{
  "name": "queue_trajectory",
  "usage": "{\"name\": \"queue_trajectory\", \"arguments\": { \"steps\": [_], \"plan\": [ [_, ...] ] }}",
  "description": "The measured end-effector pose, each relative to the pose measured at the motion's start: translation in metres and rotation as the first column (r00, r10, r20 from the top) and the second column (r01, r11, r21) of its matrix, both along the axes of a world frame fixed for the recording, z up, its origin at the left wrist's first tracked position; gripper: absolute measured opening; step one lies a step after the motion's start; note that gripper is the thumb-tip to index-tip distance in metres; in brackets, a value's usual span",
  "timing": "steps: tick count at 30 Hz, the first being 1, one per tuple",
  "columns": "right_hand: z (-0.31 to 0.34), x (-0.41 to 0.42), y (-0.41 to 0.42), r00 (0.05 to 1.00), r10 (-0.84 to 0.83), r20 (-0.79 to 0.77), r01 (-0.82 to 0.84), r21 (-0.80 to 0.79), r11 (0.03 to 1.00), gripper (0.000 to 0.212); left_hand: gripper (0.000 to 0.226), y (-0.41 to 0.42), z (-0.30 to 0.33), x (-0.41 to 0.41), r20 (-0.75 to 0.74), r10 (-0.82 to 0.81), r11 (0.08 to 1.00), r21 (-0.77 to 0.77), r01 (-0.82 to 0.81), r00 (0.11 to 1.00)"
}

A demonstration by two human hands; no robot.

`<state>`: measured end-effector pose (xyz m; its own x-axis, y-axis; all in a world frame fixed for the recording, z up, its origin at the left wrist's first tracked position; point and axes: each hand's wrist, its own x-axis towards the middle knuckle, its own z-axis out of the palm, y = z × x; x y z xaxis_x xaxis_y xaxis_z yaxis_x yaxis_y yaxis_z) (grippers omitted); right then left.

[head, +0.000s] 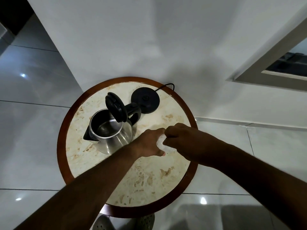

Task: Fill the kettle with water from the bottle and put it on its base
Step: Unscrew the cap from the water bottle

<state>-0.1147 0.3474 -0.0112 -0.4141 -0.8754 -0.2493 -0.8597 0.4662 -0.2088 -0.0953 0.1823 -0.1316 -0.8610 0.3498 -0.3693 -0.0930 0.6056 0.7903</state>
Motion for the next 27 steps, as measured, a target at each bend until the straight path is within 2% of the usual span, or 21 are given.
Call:
{"name": "queue_trajectory", "arguments": {
  "steps": [4,6,8,10,13,16,19,21,23,27],
  "plan": [
    [-0.005,0.002,-0.002,0.982,-0.186,0.013,0.187,-0.069,0.980,0.053,0.069,-0.003,-0.001,0.002,0.009,0.037,0.999,0.014,-0.037,0.999],
    [-0.004,0.001,-0.007,0.969,-0.245,-0.015,0.245,-0.035,0.969,0.044,0.072,-0.004,-0.002,0.002,0.013,0.026,0.999,0.023,-0.026,1.000],
    [-0.001,0.001,-0.011,0.981,-0.190,-0.042,0.192,0.032,0.981,0.033,0.071,-0.004,-0.003,0.002,0.022,0.023,0.999,0.026,-0.024,0.999],
    [0.004,0.002,-0.012,0.981,-0.194,0.006,0.193,0.050,0.980,0.025,0.070,-0.004,-0.004,0.002,0.022,0.027,0.999,0.030,-0.027,0.999],
    [0.016,0.003,-0.004,0.974,-0.221,0.052,0.222,-0.017,0.975,0.019,0.074,-0.005,-0.006,0.002,0.019,0.041,0.998,0.038,-0.042,0.999],
    [0.013,0.000,0.020,0.938,-0.326,0.112,0.338,-0.106,0.935,0.023,0.077,-0.005,-0.008,0.002,-0.004,0.031,0.999,0.045,-0.031,1.000],
    [-0.028,0.000,0.044,0.848,-0.502,0.171,0.520,-0.081,0.850,0.029,0.076,-0.007,-0.010,0.005,-0.017,0.071,0.993,0.098,-0.069,0.997],
    [-0.069,0.004,0.054,0.736,-0.643,0.210,0.656,0.013,0.755,0.031,0.078,-0.005,-0.012,0.007,-0.009,0.105,0.987,0.120,-0.103,0.994],
    [-0.112,0.009,0.059,0.653,-0.723,0.228,0.722,0.103,0.684,0.025,0.078,-0.005,-0.014,0.007,0.012,0.126,0.981,0.148,-0.126,0.992],
    [-0.175,0.021,0.059,0.612,-0.755,0.235,0.754,0.111,0.647,0.010,0.072,-0.002,-0.016,0.009,0.037,0.160,0.972,0.167,-0.164,0.986]
  ]
}}
